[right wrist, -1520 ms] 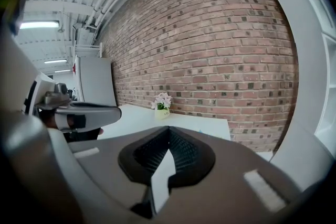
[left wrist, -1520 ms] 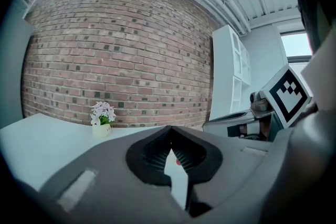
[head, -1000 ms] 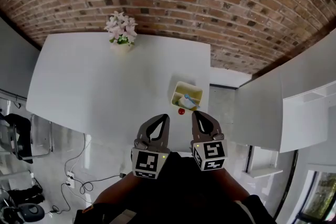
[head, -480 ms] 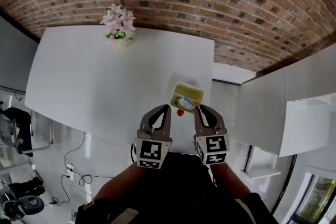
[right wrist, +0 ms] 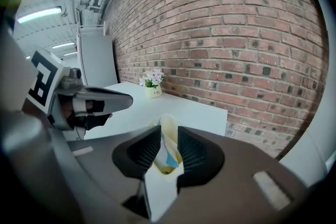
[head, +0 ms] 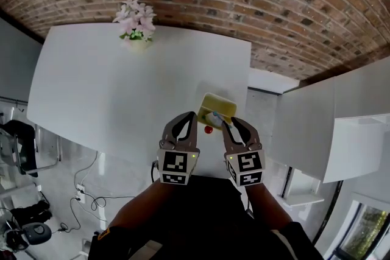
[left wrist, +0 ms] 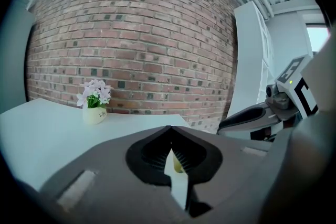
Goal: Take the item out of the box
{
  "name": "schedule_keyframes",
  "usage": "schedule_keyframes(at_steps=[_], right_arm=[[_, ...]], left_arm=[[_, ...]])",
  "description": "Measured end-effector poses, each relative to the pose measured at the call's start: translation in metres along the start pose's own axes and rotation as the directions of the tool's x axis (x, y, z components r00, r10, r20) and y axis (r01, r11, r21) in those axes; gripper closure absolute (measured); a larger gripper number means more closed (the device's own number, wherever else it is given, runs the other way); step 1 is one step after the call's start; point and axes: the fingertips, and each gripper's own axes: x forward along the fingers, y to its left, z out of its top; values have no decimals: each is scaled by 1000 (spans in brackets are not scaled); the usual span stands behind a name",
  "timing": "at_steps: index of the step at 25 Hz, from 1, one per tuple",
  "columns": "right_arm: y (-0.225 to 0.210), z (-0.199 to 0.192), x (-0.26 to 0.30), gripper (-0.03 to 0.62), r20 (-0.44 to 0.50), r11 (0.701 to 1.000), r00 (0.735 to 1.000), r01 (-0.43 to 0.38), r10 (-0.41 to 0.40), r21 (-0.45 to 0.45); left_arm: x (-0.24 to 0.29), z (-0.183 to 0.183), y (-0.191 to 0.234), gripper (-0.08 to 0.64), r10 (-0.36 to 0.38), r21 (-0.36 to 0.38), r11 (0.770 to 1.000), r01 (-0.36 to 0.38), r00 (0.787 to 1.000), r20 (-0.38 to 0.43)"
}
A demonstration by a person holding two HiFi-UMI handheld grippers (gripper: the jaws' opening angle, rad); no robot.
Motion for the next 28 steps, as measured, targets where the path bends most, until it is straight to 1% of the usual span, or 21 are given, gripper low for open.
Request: schedule_keyframes(at_steps=[7, 16, 24, 28], right_arm=[[5, -10, 9, 488, -38, 998, 998, -50, 48, -31], [11, -28, 20, 489, -101, 994, 993, -75, 67, -81], [8, -36, 25, 542, -128, 990, 991, -49, 32, -133], [11, -40, 24, 578, -141, 989, 990, -47, 28, -137]], left_arm=[[8, -8, 6, 555, 11, -7, 1000, -12, 1000, -26], [12, -15, 6, 555, 14, -23, 1000, -15, 999, -38], [12, -17, 6, 555, 14, -30, 999, -15, 999, -41], [9, -17, 5, 555, 14, -32, 999, -15, 999, -35]])
